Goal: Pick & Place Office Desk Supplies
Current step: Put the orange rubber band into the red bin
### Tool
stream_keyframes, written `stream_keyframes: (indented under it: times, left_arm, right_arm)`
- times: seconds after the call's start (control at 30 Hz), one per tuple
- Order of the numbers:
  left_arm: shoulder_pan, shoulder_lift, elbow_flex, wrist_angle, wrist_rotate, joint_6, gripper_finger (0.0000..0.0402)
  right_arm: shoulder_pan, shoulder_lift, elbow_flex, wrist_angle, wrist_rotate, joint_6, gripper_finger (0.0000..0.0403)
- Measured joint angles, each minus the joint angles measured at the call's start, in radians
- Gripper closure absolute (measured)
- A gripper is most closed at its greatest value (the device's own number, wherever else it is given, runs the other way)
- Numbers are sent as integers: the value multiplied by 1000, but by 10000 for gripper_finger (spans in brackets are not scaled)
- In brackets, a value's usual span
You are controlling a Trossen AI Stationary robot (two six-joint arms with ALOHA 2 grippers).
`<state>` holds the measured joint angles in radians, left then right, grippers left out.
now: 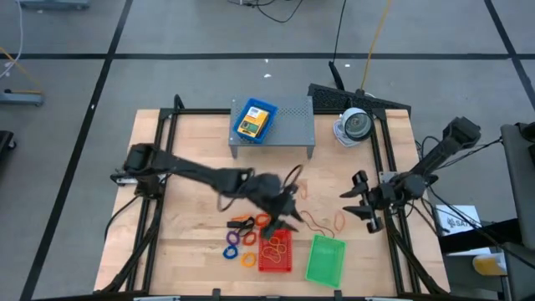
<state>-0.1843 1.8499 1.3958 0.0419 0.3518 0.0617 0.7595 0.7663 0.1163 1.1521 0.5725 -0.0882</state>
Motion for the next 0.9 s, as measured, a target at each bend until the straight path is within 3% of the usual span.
stream_keyframes:
  times: [0.3, 0.5, 0.63, 0.9]
  left_arm:
    - [-182, -251, -285, 199, -384, -47, 245]
    - [-244, -340, -492, 362, -516, -140, 245]
    - [-273, -363, -589, 444, -591, -177, 245]
    - [-316, -393, -630, 449, -649, -155, 245]
  right_arm:
    - [12, 145, 55, 23, -56, 57, 248]
    - [-2, 314, 179, 1, -154, 44, 248]
    - [-28, 430, 289, -79, -157, 39, 248]
    - [-141, 556, 420, -185, -153, 111, 248]
